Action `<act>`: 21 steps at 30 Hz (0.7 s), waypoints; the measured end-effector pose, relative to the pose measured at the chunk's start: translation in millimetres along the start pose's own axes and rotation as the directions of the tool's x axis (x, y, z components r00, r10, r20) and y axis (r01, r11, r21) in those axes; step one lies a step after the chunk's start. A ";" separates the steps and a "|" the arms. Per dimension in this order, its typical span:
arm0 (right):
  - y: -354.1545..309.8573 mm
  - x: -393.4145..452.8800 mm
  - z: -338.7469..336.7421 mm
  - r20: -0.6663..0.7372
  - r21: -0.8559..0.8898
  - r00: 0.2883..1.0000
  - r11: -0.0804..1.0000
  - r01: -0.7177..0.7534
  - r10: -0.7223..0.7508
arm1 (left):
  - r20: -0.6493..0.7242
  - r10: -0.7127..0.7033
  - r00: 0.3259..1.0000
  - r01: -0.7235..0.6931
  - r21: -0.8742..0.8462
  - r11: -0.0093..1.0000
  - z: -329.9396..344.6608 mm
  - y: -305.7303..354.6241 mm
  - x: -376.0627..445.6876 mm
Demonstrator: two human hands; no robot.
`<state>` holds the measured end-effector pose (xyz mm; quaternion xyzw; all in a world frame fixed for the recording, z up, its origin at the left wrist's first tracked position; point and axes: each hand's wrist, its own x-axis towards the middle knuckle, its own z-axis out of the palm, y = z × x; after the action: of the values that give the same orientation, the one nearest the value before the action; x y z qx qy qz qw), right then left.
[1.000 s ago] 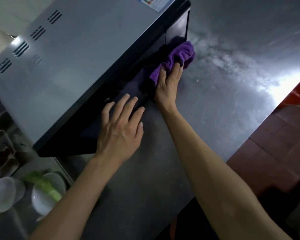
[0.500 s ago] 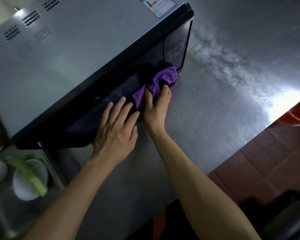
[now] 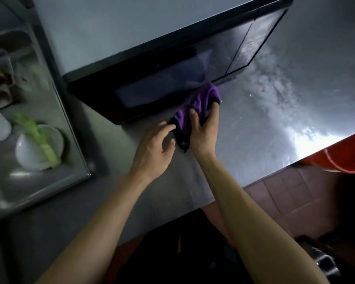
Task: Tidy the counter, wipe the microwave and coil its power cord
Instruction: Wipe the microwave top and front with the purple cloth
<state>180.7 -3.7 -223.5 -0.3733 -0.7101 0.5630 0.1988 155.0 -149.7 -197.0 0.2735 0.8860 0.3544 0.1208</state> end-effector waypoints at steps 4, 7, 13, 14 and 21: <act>9.3 -33.8 -4.5 0.017 -0.033 0.999 0.999 -0.033 0.034 | -0.020 -0.117 0.993 0.107 -0.267 0.958 1.2 -2.8 -27.9; 13.4 -56.7 -6.3 0.056 -0.085 0.994 0.993 -0.084 0.089 | -0.018 -0.178 0.984 0.162 -0.337 0.928 10.2 -6.4 -41.6; 25.8 -80.7 -12.6 0.151 -0.215 0.979 0.971 -0.102 0.136 | -0.077 -0.309 0.948 0.273 -0.308 0.911 17.9 -24.0 -50.1; 27.8 -81.2 -15.4 0.169 -0.229 0.977 0.969 -0.092 0.133 | -0.085 -0.325 0.942 0.285 -0.306 0.908 17.7 -27.3 -51.0; 41.2 -58.6 -27.1 0.314 -0.525 0.918 0.762 0.379 -0.241 | -0.236 -0.364 0.901 0.312 -0.231 0.922 23.3 -43.0 -46.8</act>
<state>250.0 -26.6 -246.6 -0.2251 -0.9166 0.3193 0.0844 185.8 -189.1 -242.7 0.0509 0.8908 0.4441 0.0821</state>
